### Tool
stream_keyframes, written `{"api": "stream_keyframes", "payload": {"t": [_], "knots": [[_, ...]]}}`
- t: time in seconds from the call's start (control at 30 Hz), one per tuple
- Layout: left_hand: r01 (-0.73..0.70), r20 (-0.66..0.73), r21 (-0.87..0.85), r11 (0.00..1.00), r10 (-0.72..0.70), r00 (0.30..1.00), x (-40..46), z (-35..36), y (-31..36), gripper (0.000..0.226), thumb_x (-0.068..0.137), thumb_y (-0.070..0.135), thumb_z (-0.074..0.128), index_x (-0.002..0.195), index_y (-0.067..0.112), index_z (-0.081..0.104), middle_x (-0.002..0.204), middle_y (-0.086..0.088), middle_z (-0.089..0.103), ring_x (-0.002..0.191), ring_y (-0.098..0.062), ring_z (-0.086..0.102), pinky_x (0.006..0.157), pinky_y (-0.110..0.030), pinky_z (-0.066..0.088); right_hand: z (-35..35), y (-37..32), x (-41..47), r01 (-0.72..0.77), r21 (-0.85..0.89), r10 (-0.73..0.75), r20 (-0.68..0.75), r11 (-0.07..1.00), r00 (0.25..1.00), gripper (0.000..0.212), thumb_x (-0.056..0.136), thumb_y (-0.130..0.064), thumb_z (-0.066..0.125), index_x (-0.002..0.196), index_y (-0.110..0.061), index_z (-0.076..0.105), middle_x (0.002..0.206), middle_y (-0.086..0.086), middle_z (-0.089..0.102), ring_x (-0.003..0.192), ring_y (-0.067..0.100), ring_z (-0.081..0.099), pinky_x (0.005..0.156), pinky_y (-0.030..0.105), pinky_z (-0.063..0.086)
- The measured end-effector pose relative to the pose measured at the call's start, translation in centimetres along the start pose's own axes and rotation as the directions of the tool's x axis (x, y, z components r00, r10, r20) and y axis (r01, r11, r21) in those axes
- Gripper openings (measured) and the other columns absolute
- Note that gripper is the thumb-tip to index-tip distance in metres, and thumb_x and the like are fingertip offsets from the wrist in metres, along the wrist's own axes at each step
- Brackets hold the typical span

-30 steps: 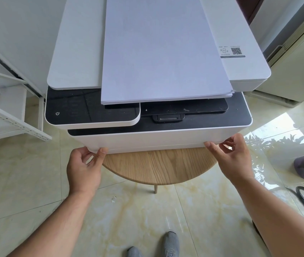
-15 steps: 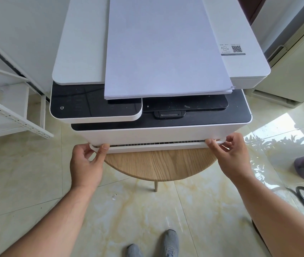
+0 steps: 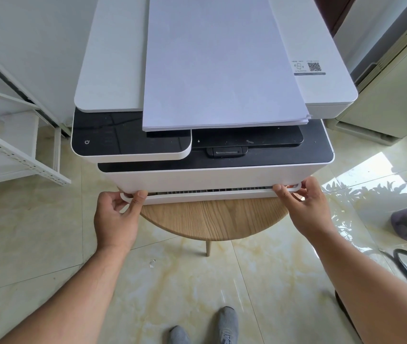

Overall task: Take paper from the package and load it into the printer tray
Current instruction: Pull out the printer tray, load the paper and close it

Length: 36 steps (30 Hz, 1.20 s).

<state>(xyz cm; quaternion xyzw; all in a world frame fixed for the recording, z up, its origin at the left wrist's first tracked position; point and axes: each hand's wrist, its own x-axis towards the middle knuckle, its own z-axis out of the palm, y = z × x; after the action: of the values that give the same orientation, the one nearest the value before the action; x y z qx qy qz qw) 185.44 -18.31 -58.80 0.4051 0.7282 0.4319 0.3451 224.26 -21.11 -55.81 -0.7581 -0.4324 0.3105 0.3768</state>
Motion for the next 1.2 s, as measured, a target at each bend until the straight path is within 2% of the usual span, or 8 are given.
{"api": "stream_keyframes", "payload": {"t": [0.07,0.2,0.33,0.43,0.57,0.7,0.87,1.2], "knots": [[-0.009,-0.002,0.006,1.0,0.009,1.0,-0.1,0.0,0.1,0.069,0.064,0.078,0.078,0.102,0.023,0.058,0.11,0.0,0.075,0.107,-0.023,0.074,0.096,-0.045,0.059,0.0,0.0,0.0,0.005,0.002,-0.005,0.004,1.0,1.0,0.033,0.089,-0.046,0.079,0.103,-0.025,0.058,0.113,-0.004,0.073,0.111,0.018,0.067,0.072,0.016,0.046],[-0.033,0.003,0.005,0.999,0.033,0.999,-0.2,0.1,0.2,0.067,0.065,0.076,0.077,0.101,0.023,0.058,0.107,0.001,0.074,0.106,-0.024,0.073,0.094,-0.044,0.059,-0.1,-0.1,0.0,0.008,0.015,-0.008,0.013,1.0,1.0,0.032,0.09,-0.043,0.078,0.107,-0.024,0.059,0.113,-0.005,0.072,0.106,0.014,0.067,0.073,0.016,0.046],[-0.024,0.036,-0.022,0.999,0.025,0.999,0.3,-0.1,-0.2,0.06,0.062,0.082,0.078,0.096,0.037,0.057,0.105,0.006,0.071,0.107,-0.027,0.074,0.095,-0.052,0.06,-0.2,-0.2,0.2,-0.003,0.021,0.002,0.031,1.0,1.0,0.033,0.089,-0.042,0.079,0.108,-0.024,0.059,0.107,-0.011,0.07,0.105,-0.003,0.065,0.074,0.017,0.048],[-0.014,0.078,-0.052,0.999,0.018,0.997,0.7,-0.1,-0.6,0.054,0.064,0.082,0.079,0.098,0.045,0.057,0.104,0.011,0.066,0.114,-0.025,0.071,0.096,-0.057,0.06,-0.2,-0.1,0.2,-0.004,0.024,0.004,0.032,1.0,0.999,0.031,0.09,-0.044,0.079,0.105,-0.029,0.056,0.105,-0.01,0.071,0.1,0.007,0.068,0.072,0.021,0.048],[-0.015,0.094,-0.062,0.998,0.02,0.995,0.9,0.0,-1.1,0.057,0.069,0.081,0.077,0.102,0.037,0.061,0.11,0.005,0.071,0.117,-0.023,0.07,0.095,-0.058,0.059,0.1,0.0,-0.1,-0.007,0.003,0.007,-0.001,1.0,1.0,0.035,0.088,-0.05,0.078,0.085,-0.038,0.045,0.085,-0.004,0.07,0.077,0.019,0.064,0.06,0.029,0.044],[-0.028,0.085,-0.057,0.998,0.033,0.996,1.0,0.1,-1.4,0.048,0.07,0.08,0.077,0.095,0.042,0.06,0.104,0.011,0.069,0.118,-0.021,0.068,0.092,-0.06,0.06,0.0,0.2,0.1,0.006,0.008,-0.006,0.007,1.0,1.0,0.03,0.088,-0.05,0.079,0.093,-0.038,0.053,0.096,-0.009,0.073,0.09,0.017,0.069,0.065,0.027,0.046],[-0.039,0.065,-0.05,0.998,0.042,0.997,0.9,0.1,-1.4,0.046,0.072,0.079,0.076,0.092,0.042,0.059,0.096,0.023,0.068,0.117,-0.021,0.068,0.091,-0.06,0.06,0.1,1.0,0.3,0.011,0.039,-0.011,0.012,0.999,1.0,0.039,0.086,-0.054,0.079,0.109,-0.03,0.059,0.113,-0.005,0.076,0.108,0.024,0.072,0.078,0.031,0.053],[-0.049,0.043,-0.021,0.999,0.05,0.998,0.8,0.0,-1.1,0.049,0.071,0.08,0.075,0.091,0.038,0.059,0.094,0.03,0.066,0.115,-0.02,0.066,0.09,-0.059,0.061,-0.1,0.6,0.3,0.013,-0.018,-0.013,-0.005,1.0,1.0,0.036,0.086,-0.053,0.079,0.103,-0.028,0.059,0.1,-0.01,0.075,0.095,0.022,0.074,0.066,0.029,0.05]]}}
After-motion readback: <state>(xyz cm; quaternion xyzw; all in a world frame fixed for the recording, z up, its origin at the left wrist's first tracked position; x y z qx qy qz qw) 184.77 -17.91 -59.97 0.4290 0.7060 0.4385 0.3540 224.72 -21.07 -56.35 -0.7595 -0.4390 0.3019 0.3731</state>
